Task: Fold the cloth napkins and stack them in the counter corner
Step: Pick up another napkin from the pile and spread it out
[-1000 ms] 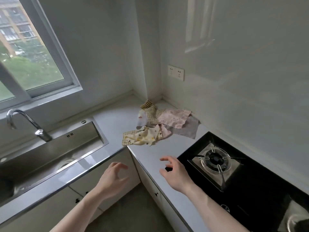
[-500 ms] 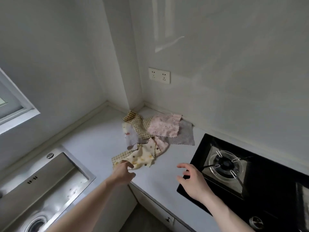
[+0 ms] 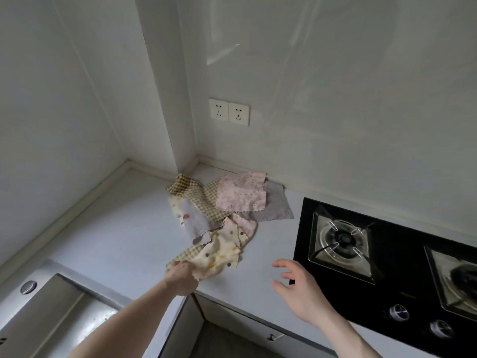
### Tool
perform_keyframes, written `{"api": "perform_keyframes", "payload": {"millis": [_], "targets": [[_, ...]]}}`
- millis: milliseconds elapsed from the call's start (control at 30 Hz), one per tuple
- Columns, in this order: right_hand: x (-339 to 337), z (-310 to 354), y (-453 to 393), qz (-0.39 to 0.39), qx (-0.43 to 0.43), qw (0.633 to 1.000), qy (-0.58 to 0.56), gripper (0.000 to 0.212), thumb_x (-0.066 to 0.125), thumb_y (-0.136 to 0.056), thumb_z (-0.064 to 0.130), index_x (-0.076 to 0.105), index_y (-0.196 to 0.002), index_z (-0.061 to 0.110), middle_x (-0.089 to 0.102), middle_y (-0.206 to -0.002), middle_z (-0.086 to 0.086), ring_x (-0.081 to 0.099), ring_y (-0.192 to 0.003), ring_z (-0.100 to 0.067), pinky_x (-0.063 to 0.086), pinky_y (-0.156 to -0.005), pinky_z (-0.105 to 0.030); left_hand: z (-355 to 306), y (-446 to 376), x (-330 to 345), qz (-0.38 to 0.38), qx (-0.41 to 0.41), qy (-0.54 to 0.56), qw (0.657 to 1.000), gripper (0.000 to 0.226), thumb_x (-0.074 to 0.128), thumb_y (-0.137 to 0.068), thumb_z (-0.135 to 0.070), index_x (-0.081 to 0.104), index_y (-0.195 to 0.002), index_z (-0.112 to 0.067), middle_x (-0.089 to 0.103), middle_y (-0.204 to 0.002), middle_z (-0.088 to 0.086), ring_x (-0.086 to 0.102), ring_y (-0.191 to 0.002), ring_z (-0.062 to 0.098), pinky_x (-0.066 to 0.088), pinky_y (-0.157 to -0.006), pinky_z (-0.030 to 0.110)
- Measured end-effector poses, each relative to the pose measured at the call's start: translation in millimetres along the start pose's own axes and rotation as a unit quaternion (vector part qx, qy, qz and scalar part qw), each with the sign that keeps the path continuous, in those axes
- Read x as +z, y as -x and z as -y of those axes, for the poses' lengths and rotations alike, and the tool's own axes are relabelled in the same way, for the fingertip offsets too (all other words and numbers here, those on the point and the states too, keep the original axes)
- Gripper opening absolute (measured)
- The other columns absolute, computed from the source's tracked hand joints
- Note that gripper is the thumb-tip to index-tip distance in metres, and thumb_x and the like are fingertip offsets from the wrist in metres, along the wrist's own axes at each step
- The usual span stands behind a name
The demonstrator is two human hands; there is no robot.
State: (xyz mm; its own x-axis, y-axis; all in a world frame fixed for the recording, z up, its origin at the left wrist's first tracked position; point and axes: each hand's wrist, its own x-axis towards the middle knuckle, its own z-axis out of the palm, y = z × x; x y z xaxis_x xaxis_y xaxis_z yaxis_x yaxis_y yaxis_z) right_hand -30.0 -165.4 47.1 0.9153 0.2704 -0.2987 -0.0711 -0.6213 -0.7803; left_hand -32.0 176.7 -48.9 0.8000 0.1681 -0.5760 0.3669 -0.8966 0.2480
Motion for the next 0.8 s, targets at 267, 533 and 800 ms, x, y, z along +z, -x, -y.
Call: {"api": "perform_keyframes", "payload": {"millis": [267,533,800], "targets": [[-4,21,5,-0.043,0.014,0.999,-0.022,0.033,0.067,-0.092,0.024,0.060,-0.118,0.043,0.057,-0.118,0.018,0.062,-0.105,0.000,0.054,-0.082,-0.024,-38,47,-75,-0.257,0.192,0.088,0.943,0.011,0.069,-0.088,-0.023,0.074,-0.087,-0.032,0.068,-0.094,-0.019,0.067,-0.086,0.015,0.050,-0.074,0.027],[-1,65,1,-0.040,-0.035,0.997,-0.060,0.048,0.075,-0.088,0.041,0.055,-0.131,0.041,0.055,-0.128,0.028,0.057,-0.111,0.008,0.049,-0.078,-0.012,-91,119,-136,-0.203,0.352,0.147,0.902,0.028,0.065,-0.083,-0.015,0.059,-0.101,-0.035,0.065,-0.095,-0.023,0.063,-0.082,0.003,0.051,-0.068,0.023],[9,79,7,-0.045,-0.052,0.993,-0.092,0.046,0.082,-0.080,0.043,0.060,-0.121,0.044,0.064,-0.118,0.025,0.059,-0.108,0.009,0.051,-0.094,-0.024,-118,143,-142,-0.151,0.389,0.220,0.882,0.037,0.064,-0.088,-0.009,0.059,-0.113,-0.035,0.070,-0.100,-0.013,0.062,-0.078,0.008,0.052,-0.070,0.020]]}}
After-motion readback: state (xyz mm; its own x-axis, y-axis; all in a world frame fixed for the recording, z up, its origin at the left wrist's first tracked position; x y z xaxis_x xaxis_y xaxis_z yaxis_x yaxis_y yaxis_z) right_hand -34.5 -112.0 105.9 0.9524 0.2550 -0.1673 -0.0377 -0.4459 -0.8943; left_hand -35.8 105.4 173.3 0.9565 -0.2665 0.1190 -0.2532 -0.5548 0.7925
